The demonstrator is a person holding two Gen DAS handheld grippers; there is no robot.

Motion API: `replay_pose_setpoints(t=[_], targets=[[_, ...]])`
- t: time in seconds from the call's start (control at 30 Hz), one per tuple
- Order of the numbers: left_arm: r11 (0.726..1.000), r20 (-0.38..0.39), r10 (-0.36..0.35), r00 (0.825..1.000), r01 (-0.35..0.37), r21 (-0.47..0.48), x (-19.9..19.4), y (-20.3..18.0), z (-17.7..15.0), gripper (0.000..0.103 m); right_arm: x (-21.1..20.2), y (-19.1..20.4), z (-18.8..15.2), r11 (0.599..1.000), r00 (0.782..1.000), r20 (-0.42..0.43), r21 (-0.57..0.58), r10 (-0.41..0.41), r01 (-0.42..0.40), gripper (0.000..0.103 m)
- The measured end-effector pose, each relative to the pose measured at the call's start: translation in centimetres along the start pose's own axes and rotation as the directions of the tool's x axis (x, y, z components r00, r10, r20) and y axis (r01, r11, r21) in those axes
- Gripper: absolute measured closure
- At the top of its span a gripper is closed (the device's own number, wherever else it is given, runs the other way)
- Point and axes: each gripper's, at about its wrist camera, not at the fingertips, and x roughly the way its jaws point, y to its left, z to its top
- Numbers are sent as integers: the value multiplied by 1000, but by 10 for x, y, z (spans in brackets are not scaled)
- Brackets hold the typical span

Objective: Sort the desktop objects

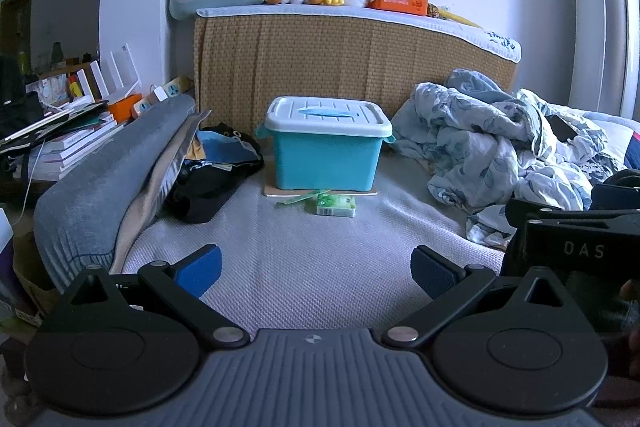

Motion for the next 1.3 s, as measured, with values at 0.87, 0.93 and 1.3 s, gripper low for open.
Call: replay_pose_setpoints(t=[0.87, 0.93, 1.3], targets=[[1000, -4, 0, 1000, 0, 4, 1, -1, -2, 0, -1, 2, 0, 1000, 1000, 0, 6, 1, -1, 0], [1000, -5, 0, 1000, 0, 4, 1, -1, -2, 0, -1, 1, 0, 1000, 1000, 0, 6, 1, -1, 0], [1000, 4, -15, 1000, 15, 9, 0, -1, -4, 0, -1, 1, 0, 1000, 1000, -2, 8, 3, -3, 0]])
